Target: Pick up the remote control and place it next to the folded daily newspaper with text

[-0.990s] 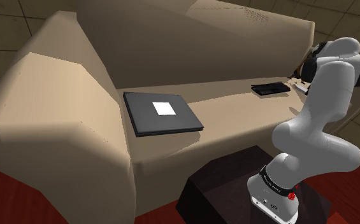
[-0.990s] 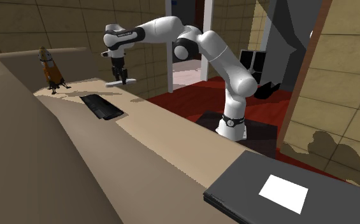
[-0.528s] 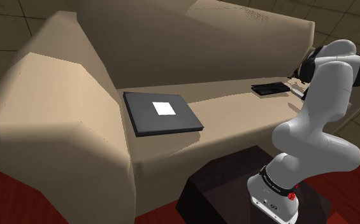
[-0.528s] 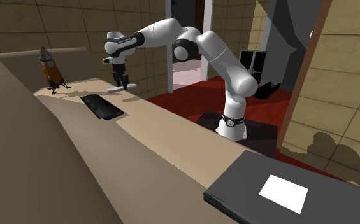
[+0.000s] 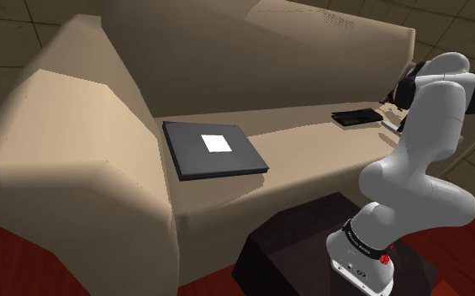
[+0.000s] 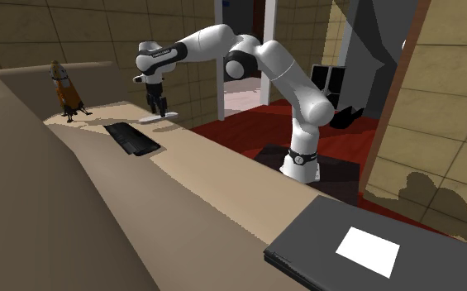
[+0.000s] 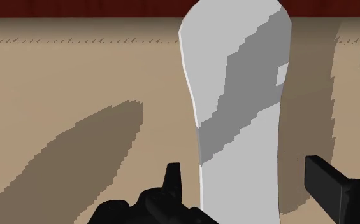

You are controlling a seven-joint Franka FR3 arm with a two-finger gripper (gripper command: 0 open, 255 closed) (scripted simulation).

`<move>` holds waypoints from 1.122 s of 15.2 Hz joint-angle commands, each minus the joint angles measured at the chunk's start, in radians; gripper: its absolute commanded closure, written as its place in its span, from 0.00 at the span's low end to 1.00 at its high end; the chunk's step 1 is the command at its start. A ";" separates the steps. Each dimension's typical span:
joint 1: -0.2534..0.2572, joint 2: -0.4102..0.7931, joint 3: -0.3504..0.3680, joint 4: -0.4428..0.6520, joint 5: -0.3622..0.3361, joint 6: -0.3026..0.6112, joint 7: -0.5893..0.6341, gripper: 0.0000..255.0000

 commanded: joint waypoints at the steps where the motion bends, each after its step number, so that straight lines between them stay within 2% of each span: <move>1: 0.000 0.000 0.000 0.000 0.000 0.000 0.000 0.00; 5: 0.000 0.000 0.000 0.000 0.000 0.000 0.000 0.00; 9: -0.019 -0.020 -0.009 0.101 -0.015 -0.113 0.018 0.00; 17: -0.019 -0.020 -0.009 0.101 -0.015 -0.113 0.018 0.00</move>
